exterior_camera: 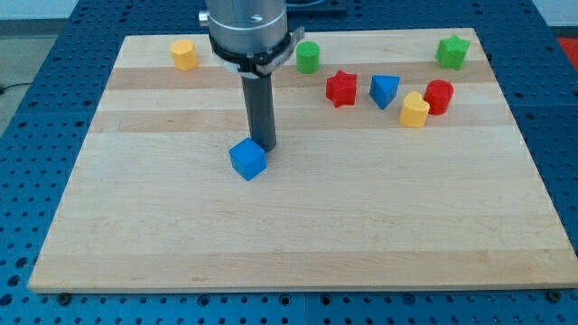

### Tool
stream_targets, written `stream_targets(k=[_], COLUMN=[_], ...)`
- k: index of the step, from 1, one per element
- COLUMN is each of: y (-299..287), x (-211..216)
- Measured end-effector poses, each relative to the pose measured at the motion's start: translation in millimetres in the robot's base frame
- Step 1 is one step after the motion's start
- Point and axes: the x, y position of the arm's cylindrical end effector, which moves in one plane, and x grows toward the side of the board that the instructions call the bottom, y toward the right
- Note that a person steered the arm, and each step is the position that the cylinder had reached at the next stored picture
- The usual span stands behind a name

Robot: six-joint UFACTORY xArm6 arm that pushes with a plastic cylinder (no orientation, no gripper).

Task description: Slide the blue cube to the left center of the board

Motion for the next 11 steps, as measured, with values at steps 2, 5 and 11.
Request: stream_targets(k=[2, 5, 11], y=[39.1, -90.6, -109.9], x=[53.1, 29.0, -46.2])
